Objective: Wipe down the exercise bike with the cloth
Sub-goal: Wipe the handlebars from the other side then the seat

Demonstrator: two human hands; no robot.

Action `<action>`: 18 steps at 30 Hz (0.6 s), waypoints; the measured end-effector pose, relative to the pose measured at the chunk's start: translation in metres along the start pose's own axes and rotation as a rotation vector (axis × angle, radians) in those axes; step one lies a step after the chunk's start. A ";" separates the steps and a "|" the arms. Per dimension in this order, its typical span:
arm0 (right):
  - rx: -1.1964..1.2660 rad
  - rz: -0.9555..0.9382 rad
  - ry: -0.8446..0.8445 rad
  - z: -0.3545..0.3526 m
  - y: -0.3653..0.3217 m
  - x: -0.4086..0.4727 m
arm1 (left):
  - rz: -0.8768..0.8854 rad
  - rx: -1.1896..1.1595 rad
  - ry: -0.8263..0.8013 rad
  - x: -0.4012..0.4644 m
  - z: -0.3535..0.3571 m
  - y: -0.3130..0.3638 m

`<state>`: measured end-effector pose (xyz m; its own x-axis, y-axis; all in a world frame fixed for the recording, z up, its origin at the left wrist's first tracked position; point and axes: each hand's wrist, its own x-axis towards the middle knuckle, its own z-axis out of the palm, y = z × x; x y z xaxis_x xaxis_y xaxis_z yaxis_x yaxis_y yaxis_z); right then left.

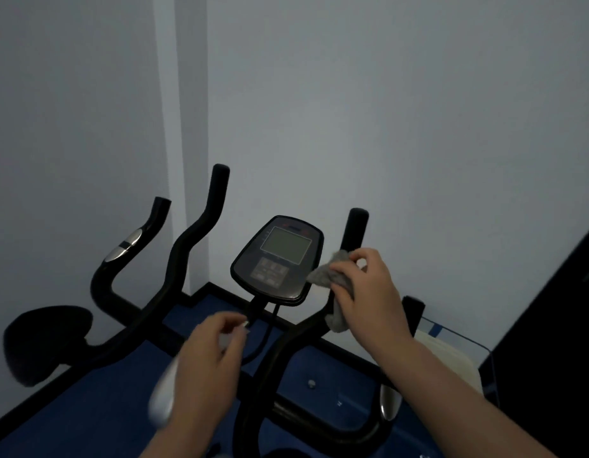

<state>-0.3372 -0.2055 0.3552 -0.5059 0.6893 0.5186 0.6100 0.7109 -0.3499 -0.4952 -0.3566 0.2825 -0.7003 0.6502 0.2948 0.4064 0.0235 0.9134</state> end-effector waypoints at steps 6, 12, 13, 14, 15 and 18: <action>0.017 0.200 0.029 0.029 -0.008 -0.028 | -0.085 0.041 -0.140 -0.039 0.028 0.011; 0.010 0.045 -0.024 0.020 0.009 -0.026 | 0.038 0.310 -0.168 -0.054 0.024 0.030; 0.057 0.026 -0.013 0.015 0.014 -0.019 | 0.052 0.361 -0.163 -0.055 0.024 0.032; 0.112 0.024 0.004 0.012 0.018 -0.011 | 0.058 0.407 -0.158 -0.056 0.025 0.034; 0.146 0.027 0.014 0.011 0.019 -0.006 | 0.063 0.455 -0.158 -0.056 0.027 0.036; 0.138 0.050 0.024 0.018 0.014 -0.015 | 0.061 0.476 -0.201 -0.056 0.035 0.039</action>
<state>-0.3319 -0.2035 0.3288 -0.4613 0.7218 0.5159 0.5435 0.6896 -0.4787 -0.4198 -0.3655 0.2922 -0.5590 0.7933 0.2412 0.6981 0.2933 0.6532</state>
